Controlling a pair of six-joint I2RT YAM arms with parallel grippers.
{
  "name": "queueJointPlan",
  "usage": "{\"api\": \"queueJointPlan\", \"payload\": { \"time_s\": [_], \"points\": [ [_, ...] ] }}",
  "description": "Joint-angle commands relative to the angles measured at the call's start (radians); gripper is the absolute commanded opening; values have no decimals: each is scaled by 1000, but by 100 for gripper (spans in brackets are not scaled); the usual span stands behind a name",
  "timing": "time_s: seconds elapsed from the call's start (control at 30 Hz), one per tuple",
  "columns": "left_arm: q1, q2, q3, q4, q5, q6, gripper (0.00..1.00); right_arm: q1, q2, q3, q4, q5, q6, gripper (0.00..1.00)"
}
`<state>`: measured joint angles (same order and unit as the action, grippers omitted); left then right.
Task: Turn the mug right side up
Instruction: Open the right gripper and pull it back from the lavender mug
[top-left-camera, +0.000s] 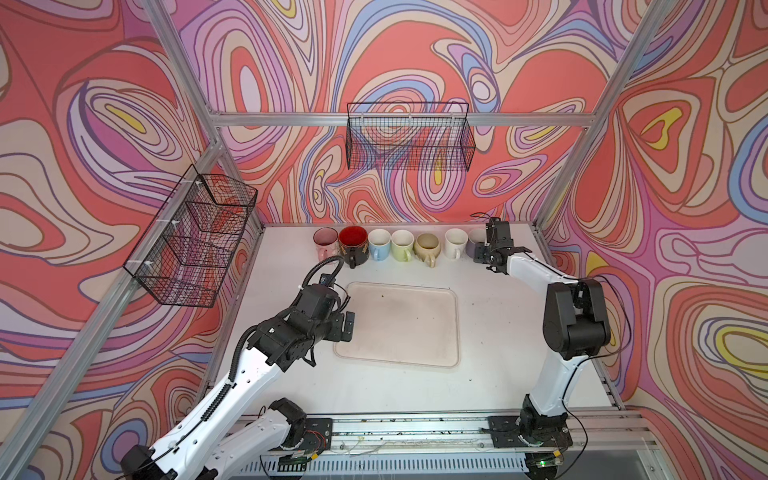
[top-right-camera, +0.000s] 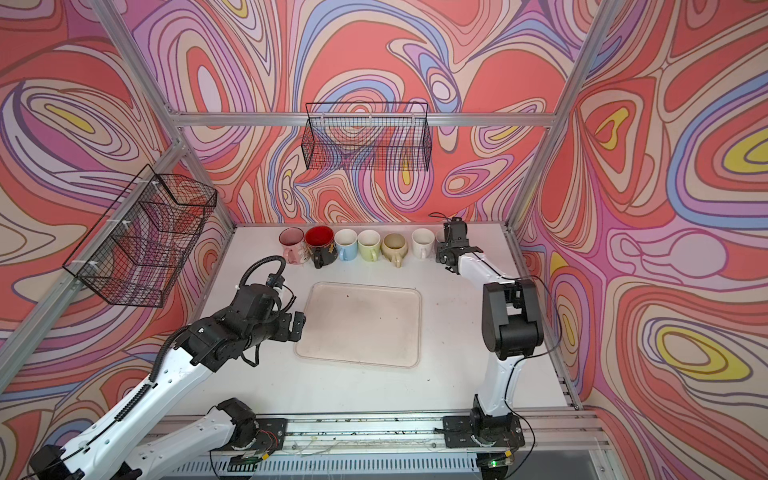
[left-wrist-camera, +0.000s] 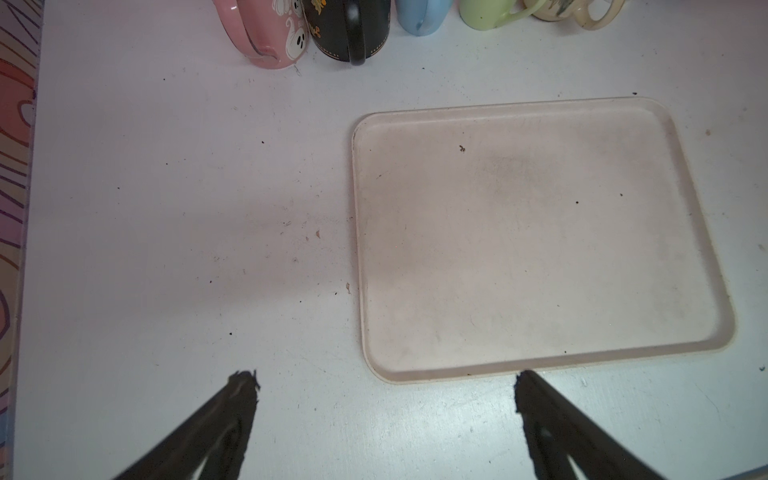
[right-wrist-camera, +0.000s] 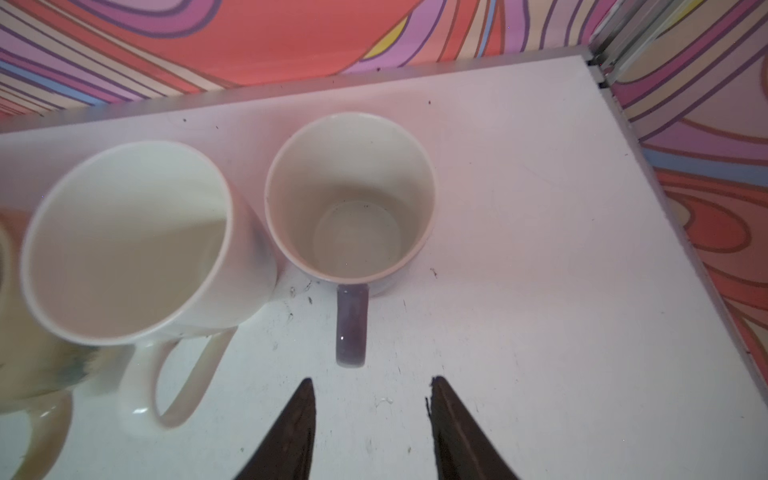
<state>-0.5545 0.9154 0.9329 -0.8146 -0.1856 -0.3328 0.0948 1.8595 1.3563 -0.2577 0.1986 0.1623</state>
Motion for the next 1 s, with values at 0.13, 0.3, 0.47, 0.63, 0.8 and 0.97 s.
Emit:
{"api": "queueJointPlan", "payload": {
  "time_s": [0.13, 0.3, 0.47, 0.63, 0.8, 0.97],
  "points": [
    [6, -25, -14, -23, -70, 1, 100, -4, -232, -132, 10, -9, 47, 48],
    [6, -43, -18, -23, -140, -12, 100, -4, -419, -288, 60, -34, 99, 49],
    [7, -82, -43, -5, -253, -26, 100, -4, -596, -461, 135, -42, 157, 55],
    [7, -115, -72, 25, -356, -32, 100, -4, -693, -613, 187, -65, 212, 59],
    [6, -211, -131, 105, -478, -58, 100, -3, -713, -716, 233, -61, 240, 68],
    [7, -317, -281, 366, -471, 64, 100, -4, -717, -783, 345, -8, 236, 78]
  ]
}}
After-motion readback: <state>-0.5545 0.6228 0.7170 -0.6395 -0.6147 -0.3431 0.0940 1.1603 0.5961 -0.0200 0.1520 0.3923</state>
